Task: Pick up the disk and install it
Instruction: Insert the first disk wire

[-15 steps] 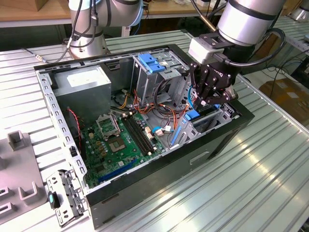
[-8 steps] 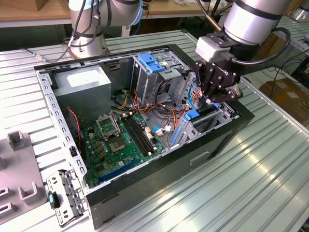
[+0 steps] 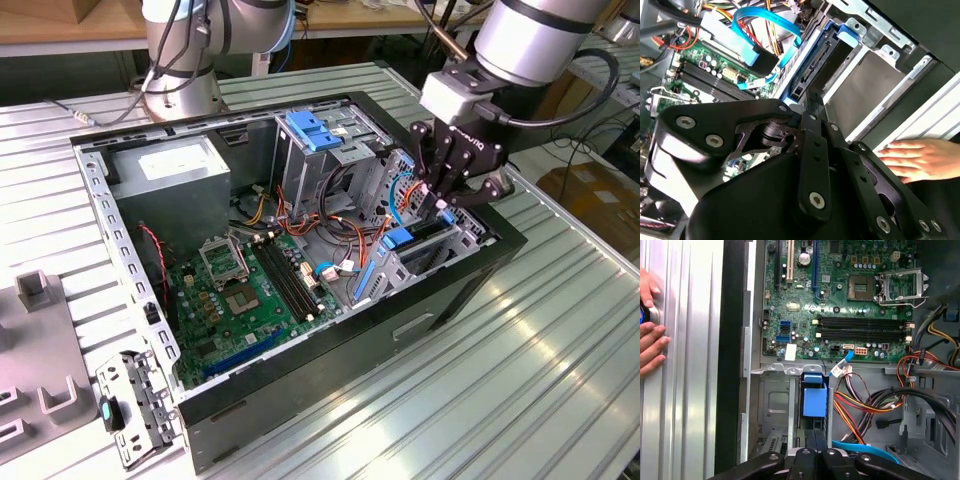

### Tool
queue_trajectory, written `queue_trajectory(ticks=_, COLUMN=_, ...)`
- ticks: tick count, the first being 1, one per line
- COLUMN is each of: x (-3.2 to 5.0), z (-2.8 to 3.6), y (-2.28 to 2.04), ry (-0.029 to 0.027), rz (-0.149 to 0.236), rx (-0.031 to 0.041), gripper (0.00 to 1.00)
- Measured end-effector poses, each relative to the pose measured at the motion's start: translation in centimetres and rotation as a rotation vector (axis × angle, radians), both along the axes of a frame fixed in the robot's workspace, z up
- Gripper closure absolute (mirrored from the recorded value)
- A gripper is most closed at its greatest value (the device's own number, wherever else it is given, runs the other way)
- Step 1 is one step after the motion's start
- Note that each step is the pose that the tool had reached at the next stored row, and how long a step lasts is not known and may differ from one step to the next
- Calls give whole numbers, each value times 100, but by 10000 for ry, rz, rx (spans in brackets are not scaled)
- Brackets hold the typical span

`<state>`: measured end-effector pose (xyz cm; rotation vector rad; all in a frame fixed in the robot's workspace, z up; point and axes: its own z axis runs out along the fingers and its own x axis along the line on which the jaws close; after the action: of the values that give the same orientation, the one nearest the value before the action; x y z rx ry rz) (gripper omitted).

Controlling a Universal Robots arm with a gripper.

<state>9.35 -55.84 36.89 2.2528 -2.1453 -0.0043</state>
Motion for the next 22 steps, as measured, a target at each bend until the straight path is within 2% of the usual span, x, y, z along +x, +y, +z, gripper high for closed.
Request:
queue_trajectory(ticks=4, x=3, z=98, y=0, ry=18, rz=359, rx=1, gripper=89)
queue_trajectory(ticks=6, x=103, z=101, y=2, ry=43, rz=492, rx=0, gripper=89)
queue_trajectory(ticks=12, x=453, z=94, y=12, ry=51, rz=794, rx=0, gripper=89)
queue_trajectory(ticks=14, x=530, z=94, y=22, ry=53, rz=851, rx=0, gripper=89)
queue_trajectory(ticks=15, x=603, z=93, y=54, ry=53, rz=885, rx=1, gripper=89)
queue_trajectory(ticks=16, x=661, z=94, y=107, ry=54, rz=922, rx=0, gripper=89)
queue_trajectory(ticks=18, x=669, z=93, y=122, ry=54, rz=1120, rx=0, gripper=89)
queue_trajectory(ticks=20, x=670, z=93, y=122, ry=54, rz=1524, rx=-1, gripper=89)
queue_trajectory(ticks=22, x=670, z=92, y=123, ry=54, rz=2123, rx=-2, gripper=89)
